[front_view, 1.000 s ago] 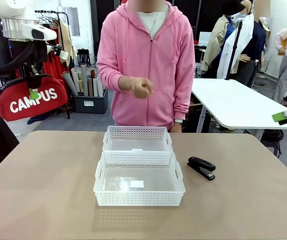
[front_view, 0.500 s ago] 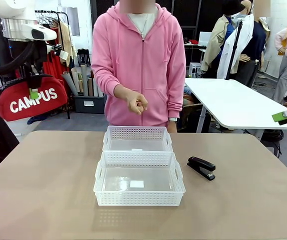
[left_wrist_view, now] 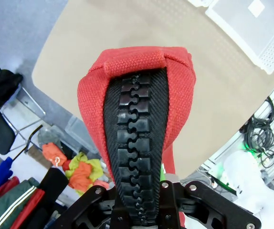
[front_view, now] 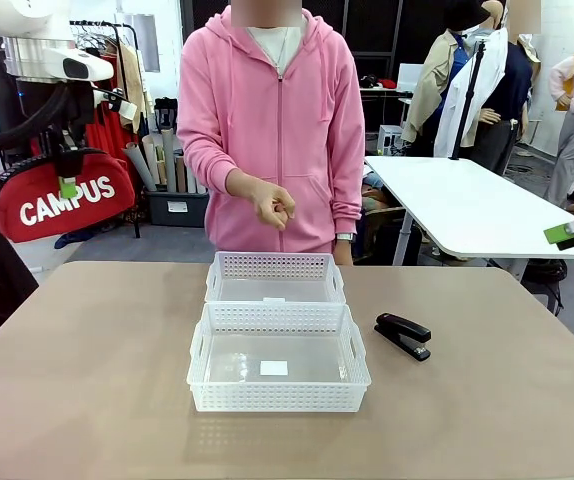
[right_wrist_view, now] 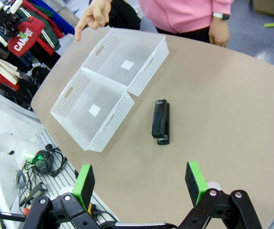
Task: Distribute items into two baskets.
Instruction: Move the picked Pencil pouch towards the Organizing basket indicated by the person, stopping as directed.
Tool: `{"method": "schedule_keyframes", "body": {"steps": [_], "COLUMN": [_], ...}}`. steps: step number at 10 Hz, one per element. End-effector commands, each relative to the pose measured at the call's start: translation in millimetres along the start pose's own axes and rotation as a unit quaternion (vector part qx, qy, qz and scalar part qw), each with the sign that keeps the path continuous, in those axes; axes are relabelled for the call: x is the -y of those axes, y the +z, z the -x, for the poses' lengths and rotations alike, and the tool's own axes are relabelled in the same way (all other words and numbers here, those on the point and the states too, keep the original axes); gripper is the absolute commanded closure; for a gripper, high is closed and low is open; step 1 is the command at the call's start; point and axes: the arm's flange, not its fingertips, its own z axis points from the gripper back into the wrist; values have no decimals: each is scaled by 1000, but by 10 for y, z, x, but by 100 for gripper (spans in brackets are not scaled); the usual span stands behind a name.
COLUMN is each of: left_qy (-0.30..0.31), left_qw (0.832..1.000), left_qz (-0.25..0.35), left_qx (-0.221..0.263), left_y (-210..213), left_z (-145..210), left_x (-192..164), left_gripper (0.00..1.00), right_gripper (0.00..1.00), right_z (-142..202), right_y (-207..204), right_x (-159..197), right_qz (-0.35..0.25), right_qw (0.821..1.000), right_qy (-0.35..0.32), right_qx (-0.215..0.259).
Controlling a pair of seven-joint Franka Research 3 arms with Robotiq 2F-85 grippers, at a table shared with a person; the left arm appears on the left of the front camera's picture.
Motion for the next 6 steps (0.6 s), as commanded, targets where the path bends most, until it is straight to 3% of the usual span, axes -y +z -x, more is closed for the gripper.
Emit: {"method": "schedule_keyframes", "body": {"steps": [1, 6], "left_qy": [0, 2], "left_qw": [1000, 1000], "left_qz": [-1, 1], "left_qx": [1, 0], "left_y": [29, -18], "left_z": [23, 17], "left_x": [13, 21], "left_gripper": [100, 100], "right_gripper": [0, 0], "right_z": [-15, -15], "right_y": [-3, -3], "right_x": [6, 6], "right_qz": [-6, -6], "right_qw": [1000, 1000], "right_qy": [4, 4], "right_qx": [10, 10]}}
